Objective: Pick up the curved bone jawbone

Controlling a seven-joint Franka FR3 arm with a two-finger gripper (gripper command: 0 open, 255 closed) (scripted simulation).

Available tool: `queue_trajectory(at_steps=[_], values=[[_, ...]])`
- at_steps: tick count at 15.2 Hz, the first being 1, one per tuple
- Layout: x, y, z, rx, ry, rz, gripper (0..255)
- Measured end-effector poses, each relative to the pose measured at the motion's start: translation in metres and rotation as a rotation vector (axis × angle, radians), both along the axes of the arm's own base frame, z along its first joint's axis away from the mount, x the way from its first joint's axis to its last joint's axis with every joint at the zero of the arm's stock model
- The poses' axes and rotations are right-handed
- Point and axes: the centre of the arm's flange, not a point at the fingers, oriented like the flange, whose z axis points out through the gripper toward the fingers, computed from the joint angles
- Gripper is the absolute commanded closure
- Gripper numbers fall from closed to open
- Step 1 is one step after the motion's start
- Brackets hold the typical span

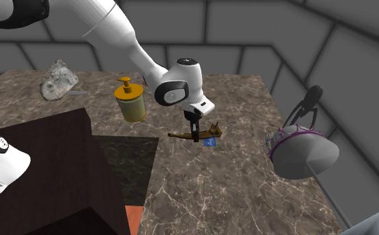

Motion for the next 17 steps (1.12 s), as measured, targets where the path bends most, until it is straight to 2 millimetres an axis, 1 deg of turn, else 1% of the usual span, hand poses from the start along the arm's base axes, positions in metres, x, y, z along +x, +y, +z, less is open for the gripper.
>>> queue_trajectory(at_steps=[4,6,10,17], values=[[0.000,0.000,0.000,0.000,0.000,0.000,255],[-0.001,0.000,0.006,0.000,0.001,0.000,255],[0.000,0.001,0.025,0.000,0.001,0.000,255],[-0.001,0.000,0.063,0.000,0.001,0.000,255]])
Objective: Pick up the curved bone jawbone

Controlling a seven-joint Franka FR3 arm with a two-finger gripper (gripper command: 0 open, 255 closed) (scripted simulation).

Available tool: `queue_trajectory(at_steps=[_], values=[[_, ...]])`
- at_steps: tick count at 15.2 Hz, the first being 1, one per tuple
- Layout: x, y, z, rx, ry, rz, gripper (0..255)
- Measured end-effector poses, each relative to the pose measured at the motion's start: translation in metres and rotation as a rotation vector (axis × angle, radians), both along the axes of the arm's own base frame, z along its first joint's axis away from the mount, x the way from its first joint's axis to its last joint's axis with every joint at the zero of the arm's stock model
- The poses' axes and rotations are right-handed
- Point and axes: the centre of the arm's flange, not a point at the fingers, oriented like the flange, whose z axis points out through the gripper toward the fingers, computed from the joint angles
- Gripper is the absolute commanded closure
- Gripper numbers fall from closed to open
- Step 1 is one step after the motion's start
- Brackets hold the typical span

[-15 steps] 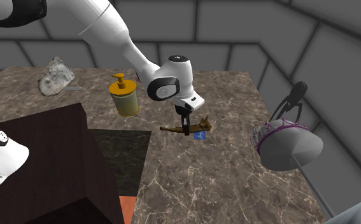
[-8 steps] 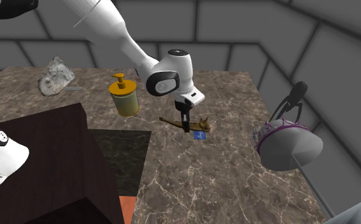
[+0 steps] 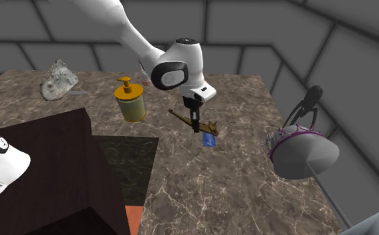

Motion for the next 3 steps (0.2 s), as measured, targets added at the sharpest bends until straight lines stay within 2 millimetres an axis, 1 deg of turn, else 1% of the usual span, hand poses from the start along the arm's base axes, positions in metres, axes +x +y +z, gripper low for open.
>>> queue_trajectory(at_steps=[2,3], values=[[0.0008,0.0007,0.0119,0.000,0.000,0.000,255],[0.0008,0.0010,0.0147,0.000,0.000,0.000,255]])
